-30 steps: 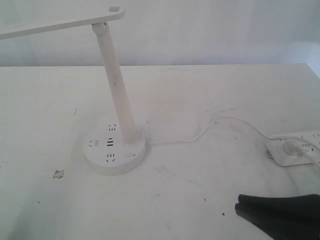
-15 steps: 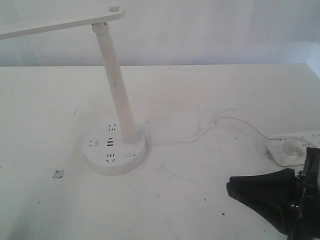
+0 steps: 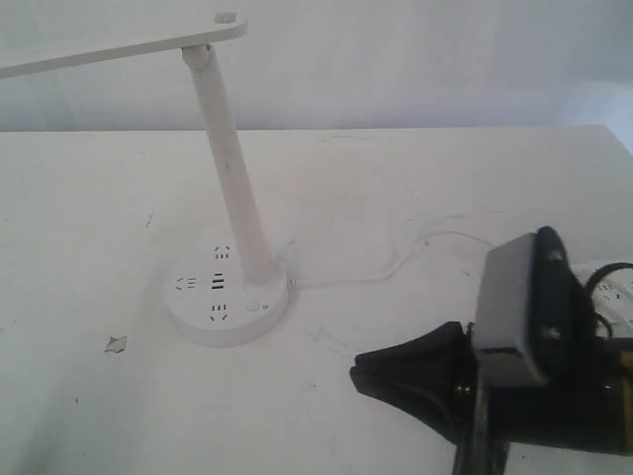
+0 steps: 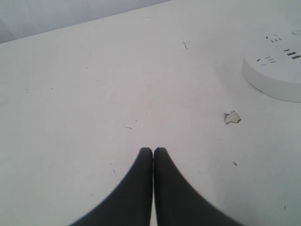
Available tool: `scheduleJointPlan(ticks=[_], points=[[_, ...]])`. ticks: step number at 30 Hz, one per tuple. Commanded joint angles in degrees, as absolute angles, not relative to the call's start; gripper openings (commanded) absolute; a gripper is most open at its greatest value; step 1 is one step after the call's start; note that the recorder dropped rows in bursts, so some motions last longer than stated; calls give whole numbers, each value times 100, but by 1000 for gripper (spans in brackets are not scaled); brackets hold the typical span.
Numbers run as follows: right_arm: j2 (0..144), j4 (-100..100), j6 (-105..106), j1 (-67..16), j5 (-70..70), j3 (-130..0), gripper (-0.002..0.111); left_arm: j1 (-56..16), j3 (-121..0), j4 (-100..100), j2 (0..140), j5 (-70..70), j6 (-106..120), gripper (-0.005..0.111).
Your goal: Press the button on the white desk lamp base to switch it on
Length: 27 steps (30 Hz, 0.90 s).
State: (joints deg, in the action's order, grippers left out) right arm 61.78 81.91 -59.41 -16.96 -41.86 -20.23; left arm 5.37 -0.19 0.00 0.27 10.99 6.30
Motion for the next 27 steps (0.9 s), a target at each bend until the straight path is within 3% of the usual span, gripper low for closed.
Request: scheduleJointPlan(ticks=[1, 11, 27], points=[[6825, 7372, -5146, -2571, -3338, -2335, 5, 569, 0, -34, 0, 1069, 623, 0], [8632, 6937, -4502, -3978, -2094, -3476, 5, 569, 0, -34, 0, 1069, 623, 0], [10023, 5026, -4502, -4109, -1374, -4691, 4, 569, 0, -34, 0, 1069, 623, 0]])
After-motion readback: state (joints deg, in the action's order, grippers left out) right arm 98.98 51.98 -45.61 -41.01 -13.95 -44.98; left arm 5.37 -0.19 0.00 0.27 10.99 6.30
